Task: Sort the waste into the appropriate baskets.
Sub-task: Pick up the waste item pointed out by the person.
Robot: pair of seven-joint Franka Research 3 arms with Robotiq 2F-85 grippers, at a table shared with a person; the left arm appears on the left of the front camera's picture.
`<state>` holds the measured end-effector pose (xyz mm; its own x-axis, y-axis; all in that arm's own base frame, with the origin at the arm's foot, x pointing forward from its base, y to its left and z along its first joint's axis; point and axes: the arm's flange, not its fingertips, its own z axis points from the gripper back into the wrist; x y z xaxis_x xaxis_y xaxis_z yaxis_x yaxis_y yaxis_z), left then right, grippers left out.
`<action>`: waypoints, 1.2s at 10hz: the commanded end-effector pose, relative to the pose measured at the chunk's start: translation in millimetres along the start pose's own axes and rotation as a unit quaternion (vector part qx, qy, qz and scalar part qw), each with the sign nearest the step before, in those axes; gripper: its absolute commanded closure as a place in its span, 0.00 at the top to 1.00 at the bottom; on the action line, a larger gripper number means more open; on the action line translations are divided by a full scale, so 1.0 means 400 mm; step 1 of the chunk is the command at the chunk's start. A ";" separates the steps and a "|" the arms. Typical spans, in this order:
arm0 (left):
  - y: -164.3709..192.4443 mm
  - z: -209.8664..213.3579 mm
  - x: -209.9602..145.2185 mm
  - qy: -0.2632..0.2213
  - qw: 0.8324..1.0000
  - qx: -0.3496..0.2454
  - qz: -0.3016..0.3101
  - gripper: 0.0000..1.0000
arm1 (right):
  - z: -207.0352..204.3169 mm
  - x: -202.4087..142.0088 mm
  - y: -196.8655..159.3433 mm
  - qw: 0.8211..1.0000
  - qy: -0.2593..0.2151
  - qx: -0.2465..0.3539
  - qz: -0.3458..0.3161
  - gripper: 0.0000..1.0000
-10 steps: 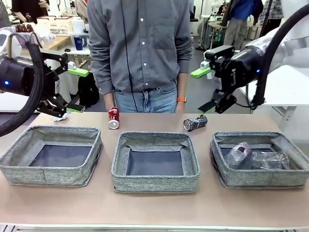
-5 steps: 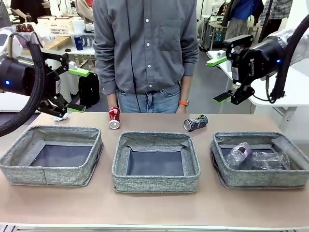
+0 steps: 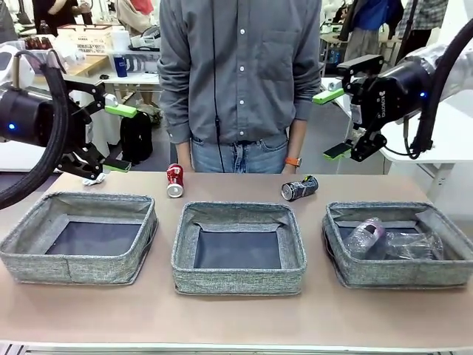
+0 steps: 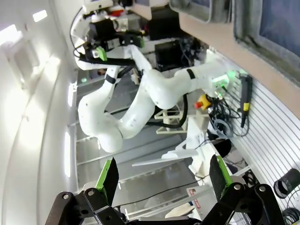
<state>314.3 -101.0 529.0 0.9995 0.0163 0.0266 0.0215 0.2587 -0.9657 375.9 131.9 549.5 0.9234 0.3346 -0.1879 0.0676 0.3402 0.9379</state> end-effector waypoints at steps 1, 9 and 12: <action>-0.010 -0.002 -0.003 -0.002 1.000 -0.008 0.005 1.00 | -0.001 -0.001 0.006 1.000 -0.009 0.002 -0.007 1.00; -0.010 -0.002 -0.003 -0.002 1.000 -0.008 0.005 1.00 | -0.001 -0.001 0.006 1.000 -0.009 0.002 -0.007 1.00; -0.010 -0.002 -0.003 -0.002 1.000 -0.008 0.005 1.00 | -0.001 -0.001 0.006 1.000 -0.009 0.002 -0.007 1.00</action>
<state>314.3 -101.0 529.0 0.9995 0.0163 0.0266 0.0215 0.2587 -0.9657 375.9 131.9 549.5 0.9234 0.3345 -0.1880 0.0677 0.3402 0.9379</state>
